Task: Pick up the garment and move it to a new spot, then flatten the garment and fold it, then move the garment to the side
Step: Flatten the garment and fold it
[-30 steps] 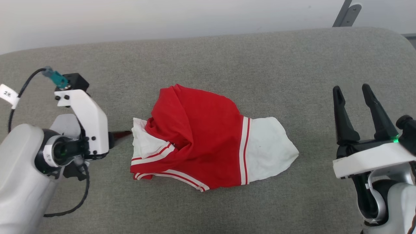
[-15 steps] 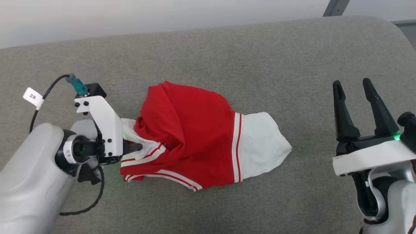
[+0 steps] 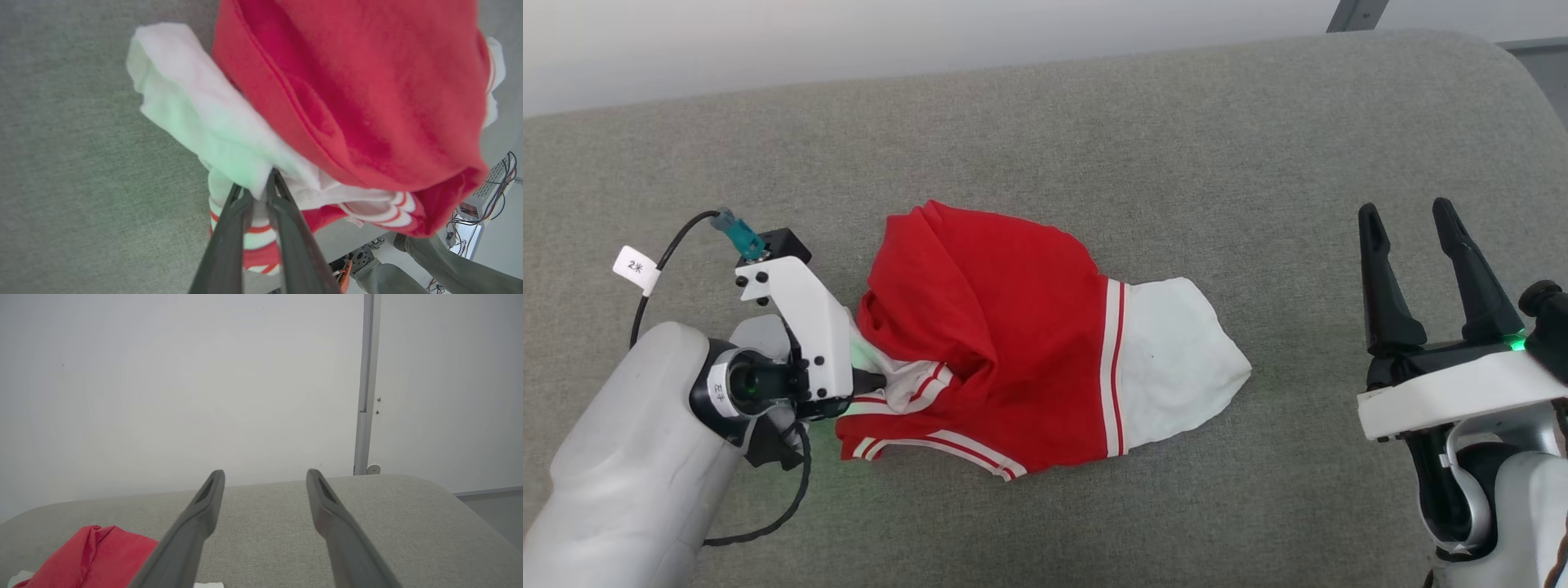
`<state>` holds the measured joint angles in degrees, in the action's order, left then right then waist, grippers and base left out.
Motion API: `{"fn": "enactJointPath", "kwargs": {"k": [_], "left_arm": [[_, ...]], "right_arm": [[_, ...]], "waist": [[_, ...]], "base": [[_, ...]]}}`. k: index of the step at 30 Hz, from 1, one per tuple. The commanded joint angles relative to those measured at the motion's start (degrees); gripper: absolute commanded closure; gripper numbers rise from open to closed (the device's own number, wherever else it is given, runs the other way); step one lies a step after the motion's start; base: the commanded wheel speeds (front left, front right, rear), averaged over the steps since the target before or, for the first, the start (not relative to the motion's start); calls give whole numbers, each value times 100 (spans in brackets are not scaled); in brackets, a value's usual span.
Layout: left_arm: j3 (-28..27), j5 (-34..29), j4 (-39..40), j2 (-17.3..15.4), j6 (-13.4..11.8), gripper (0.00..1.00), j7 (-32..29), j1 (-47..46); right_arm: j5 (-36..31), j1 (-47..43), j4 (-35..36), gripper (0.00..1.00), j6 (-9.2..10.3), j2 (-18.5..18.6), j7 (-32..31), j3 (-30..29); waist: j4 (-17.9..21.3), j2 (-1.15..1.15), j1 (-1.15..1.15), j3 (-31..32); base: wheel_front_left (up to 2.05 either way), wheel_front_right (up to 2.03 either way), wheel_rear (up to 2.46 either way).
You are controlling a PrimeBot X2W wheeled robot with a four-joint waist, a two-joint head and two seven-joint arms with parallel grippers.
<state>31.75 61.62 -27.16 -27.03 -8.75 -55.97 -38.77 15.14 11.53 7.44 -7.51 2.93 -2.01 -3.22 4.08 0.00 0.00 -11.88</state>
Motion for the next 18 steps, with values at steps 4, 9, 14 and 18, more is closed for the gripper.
{"fn": "enactJointPath", "kwargs": {"k": [4, 9, 14, 18], "left_arm": [[-15, 12, -115, -20, 119, 100, 113, -134], [-127, 56, -117, -97, 153, 100, 252, -140], [-290, 94, 113, -305, 121, 100, 433, 48], [-508, 162, 510, -504, -84, 100, 556, 340]], "right_arm": [[-9, 1, -18, 0, 4, -1, 23, -1], [-28, -73, -38, 0, 4, -1, 2, -40], [-51, -152, -39, 0, 4, -2, -41, -59], [-56, -209, 1, 0, 4, -2, -76, -91]], "waist": [[-25, 0, 0, 50], [-73, 0, 0, 148], [-119, 0, 0, 246], [-166, 0, 0, 295]], "base": [[0, 0, 0], [0, 0, 0], [0, 0, 0], [0, 0, 0]]}}
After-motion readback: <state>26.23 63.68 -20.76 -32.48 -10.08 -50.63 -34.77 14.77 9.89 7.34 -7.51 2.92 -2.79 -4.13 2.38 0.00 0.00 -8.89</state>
